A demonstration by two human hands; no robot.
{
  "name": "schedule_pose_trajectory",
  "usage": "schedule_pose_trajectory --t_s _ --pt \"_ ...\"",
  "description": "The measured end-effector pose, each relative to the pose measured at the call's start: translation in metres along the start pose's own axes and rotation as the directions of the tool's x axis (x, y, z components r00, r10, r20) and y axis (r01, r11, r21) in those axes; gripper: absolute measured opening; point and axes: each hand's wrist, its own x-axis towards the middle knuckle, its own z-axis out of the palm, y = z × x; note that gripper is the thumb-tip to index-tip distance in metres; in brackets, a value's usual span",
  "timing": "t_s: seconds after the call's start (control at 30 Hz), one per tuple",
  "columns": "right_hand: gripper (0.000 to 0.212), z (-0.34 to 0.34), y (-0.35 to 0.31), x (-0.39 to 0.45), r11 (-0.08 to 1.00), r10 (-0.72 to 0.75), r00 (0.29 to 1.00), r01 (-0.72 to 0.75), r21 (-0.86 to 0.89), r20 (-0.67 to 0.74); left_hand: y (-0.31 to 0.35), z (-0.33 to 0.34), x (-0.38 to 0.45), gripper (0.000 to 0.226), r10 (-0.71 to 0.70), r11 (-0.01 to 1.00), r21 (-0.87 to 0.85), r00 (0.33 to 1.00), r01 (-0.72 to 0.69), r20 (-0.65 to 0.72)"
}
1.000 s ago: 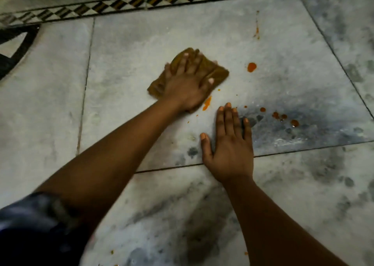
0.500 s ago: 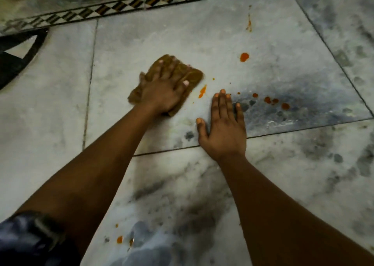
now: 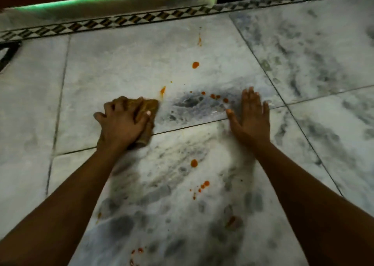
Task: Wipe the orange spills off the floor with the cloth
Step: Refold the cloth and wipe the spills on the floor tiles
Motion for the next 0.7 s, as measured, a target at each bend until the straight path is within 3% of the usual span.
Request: schedule_pose_trajectory --t_s 0.07,0.17,0.33,0.47,0.57,0.7 --pt "0.089 0.003 0.02 0.003 0.996 0.077 0.995 -0.075 -0.04 0.064 0.01 0.006 0.027 0.054 -0.062 0.997 -0.037 0.998 0.062 -0.01" --pt "0.095 0.015 0.027 0.005 0.993 0.073 0.996 -0.068 -0.092 0.054 0.041 0.011 0.074 0.054 -0.13 0.987 -0.087 0.99 0.134 0.052" --pt "0.091 0.016 0.027 0.007 0.993 0.073 0.996 -0.067 -0.099 0.053 0.089 0.022 0.06 0.053 0.034 0.995 -0.094 0.999 -0.031 0.027" --pt "0.088 0.017 0.026 0.005 0.993 0.069 0.996 -0.063 -0.104 0.057 0.063 0.021 0.028 0.051 0.118 0.993 -0.025 0.992 -0.117 0.048" --pt "0.085 0.018 0.026 0.007 0.993 0.068 0.997 -0.062 -0.102 0.049 0.054 0.018 0.059 0.051 -0.015 1.0 -0.026 0.998 0.017 0.06" --pt "0.086 0.018 0.028 0.007 0.993 0.073 0.996 -0.068 -0.099 0.045 0.089 0.015 0.129 0.056 -0.235 0.961 -0.129 0.969 0.243 0.075"
